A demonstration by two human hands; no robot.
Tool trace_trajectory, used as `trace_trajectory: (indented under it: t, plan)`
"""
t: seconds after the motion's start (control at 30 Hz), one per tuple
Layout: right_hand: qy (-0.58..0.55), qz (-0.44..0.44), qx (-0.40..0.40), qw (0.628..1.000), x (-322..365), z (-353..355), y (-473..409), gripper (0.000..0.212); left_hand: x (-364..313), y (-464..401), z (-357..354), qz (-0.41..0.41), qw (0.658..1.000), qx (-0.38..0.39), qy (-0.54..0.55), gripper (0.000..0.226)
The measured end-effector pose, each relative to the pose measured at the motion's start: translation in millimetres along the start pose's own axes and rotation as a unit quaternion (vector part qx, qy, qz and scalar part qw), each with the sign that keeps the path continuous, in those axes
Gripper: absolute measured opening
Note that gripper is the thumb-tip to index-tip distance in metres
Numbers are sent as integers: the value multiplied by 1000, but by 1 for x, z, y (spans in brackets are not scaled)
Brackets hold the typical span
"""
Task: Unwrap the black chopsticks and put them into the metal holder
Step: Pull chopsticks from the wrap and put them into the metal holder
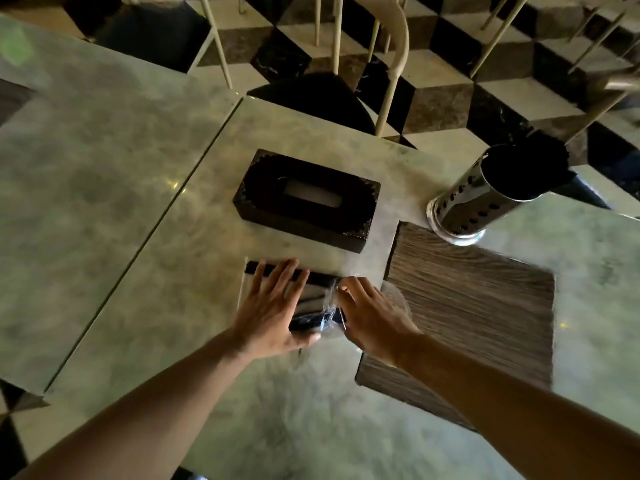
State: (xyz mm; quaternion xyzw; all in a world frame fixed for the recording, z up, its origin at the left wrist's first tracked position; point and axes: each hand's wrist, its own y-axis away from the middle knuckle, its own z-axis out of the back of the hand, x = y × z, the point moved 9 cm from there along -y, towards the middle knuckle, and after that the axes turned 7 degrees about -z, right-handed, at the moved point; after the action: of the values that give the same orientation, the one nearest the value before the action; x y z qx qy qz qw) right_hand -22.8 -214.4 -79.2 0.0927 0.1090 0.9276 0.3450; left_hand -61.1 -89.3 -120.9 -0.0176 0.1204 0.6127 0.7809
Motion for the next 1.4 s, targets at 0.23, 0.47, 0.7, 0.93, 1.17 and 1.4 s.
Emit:
trace_trajectory:
  t: [0.23, 0.47, 0.7, 0.93, 1.17, 1.4]
  plan:
    - [-45, -10, -4, 999, 1, 6, -1, 57, 0, -3, 11, -30, 997, -70, -30, 103]
    - [-24, -5, 39, 999, -4, -7, -9, 65, -5, -5, 13, -47, 996, -72, -34, 95]
    - [-54, -9, 42, 998, -2, -4, -20, 62, -8, -5, 14, -48, 995, -62, -57, 84]
    - [8, 25, 33, 999, 18, 5, -30, 50, -19, -8, 12, -64, 996, -57, 4, 60]
    - [-3, 11, 93, 996, 19, -5, -35, 34, -25, -5, 14, -94, 989, -100, 56, 51]
    - [-32, -21, 86, 996, 15, -4, -34, 23, -23, -7, 13, -91, 989, -116, -18, 56]
